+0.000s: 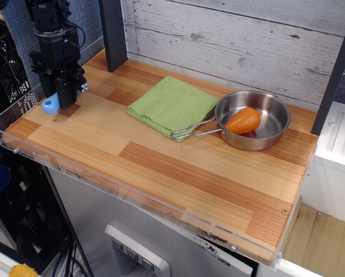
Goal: Put the spoon to the left side of the table.
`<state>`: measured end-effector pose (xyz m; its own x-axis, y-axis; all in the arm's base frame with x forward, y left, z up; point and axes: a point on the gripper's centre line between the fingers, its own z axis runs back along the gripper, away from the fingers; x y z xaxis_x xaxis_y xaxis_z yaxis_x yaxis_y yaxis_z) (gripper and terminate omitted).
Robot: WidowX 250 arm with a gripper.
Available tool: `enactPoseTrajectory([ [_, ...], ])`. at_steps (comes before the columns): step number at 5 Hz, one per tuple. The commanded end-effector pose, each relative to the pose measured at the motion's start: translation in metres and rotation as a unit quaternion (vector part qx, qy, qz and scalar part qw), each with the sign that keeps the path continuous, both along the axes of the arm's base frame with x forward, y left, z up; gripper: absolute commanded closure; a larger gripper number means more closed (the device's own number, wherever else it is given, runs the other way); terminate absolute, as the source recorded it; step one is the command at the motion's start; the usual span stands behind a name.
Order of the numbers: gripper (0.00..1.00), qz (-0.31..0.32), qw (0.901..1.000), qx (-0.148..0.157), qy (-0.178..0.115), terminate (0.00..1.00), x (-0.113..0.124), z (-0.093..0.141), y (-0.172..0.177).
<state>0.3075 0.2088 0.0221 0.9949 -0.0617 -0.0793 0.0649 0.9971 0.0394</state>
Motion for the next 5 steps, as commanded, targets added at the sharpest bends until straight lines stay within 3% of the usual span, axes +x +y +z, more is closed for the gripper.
enactPoseTrajectory([
  [1,0.0,-0.01,0.9999,0.012,-0.006,0.0,-0.006,0.015,-0.003],
  [2,0.0,-0.029,0.9992,0.023,-0.013,0.0,-0.005,0.023,-0.01],
  [3,0.0,-0.046,0.9973,0.044,-0.037,0.0,-0.006,0.045,-0.02],
  [4,0.0,-0.038,0.9939,0.053,-0.089,0.0,-0.012,0.083,-0.027],
  [5,0.0,-0.025,0.9907,0.063,-0.118,0.0,-0.017,0.106,-0.031],
])
